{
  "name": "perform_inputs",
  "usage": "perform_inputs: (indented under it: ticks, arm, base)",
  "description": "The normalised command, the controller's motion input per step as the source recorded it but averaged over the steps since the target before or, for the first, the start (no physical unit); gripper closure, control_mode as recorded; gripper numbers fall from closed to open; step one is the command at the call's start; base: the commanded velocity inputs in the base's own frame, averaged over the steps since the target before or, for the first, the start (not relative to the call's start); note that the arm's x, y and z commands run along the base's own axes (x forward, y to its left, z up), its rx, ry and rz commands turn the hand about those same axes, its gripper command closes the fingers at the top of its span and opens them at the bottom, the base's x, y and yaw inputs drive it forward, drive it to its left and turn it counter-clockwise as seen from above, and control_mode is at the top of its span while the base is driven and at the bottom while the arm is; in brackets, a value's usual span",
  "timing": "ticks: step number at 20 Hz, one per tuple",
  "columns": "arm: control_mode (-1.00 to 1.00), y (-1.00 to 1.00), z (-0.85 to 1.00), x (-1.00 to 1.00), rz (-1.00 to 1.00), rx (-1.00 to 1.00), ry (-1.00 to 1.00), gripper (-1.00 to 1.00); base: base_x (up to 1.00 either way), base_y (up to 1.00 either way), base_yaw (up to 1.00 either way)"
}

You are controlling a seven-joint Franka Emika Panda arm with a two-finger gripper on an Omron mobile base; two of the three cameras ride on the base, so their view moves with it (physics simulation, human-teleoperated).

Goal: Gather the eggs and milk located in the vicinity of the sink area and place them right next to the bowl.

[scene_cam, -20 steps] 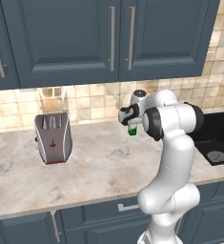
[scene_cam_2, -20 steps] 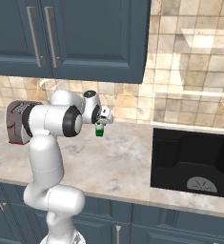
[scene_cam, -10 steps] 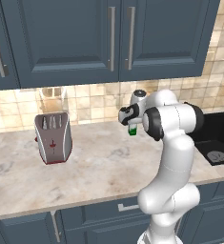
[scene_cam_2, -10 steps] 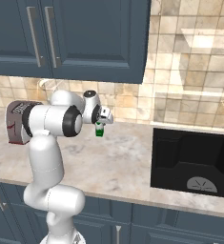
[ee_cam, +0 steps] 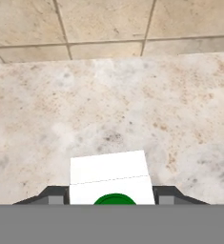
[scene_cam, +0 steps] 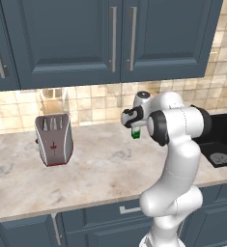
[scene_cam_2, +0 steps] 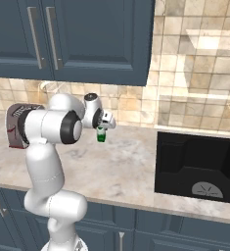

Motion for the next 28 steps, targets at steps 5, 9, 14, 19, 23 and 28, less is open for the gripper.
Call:
perform_inputs:
  ticks: [5, 9, 14, 19, 23, 28]
  arm:
    - [-1.00, 0.00, 0.07, -0.36, 0.00, 0.00, 0.00, 1.00]
    - [-1.00, 0.00, 0.16, -0.37, 0.00, 0.00, 0.00, 1.00]
    - [-1.00, 0.00, 0.09, -0.34, 0.00, 0.00, 0.00, 1.00]
    - [-1.00, 0.00, 0.15, -0.37, 0.00, 0.00, 0.00, 1.00]
    - [-1.00, 0.00, 0.16, -0.49, 0.00, 0.00, 0.01, 1.00]
    - [-1.00, 0.00, 0.14, -0.53, 0.00, 0.00, 0.06, 1.00]
  base:
    - [0.00, 0.00, 0.00]
    - [0.00, 0.00, 0.00]
    - [0.00, 0.00, 0.00]
    - [0.00, 0.00, 0.00]
    - [0.00, 0.00, 0.00]
    - [0.00, 0.00, 0.00]
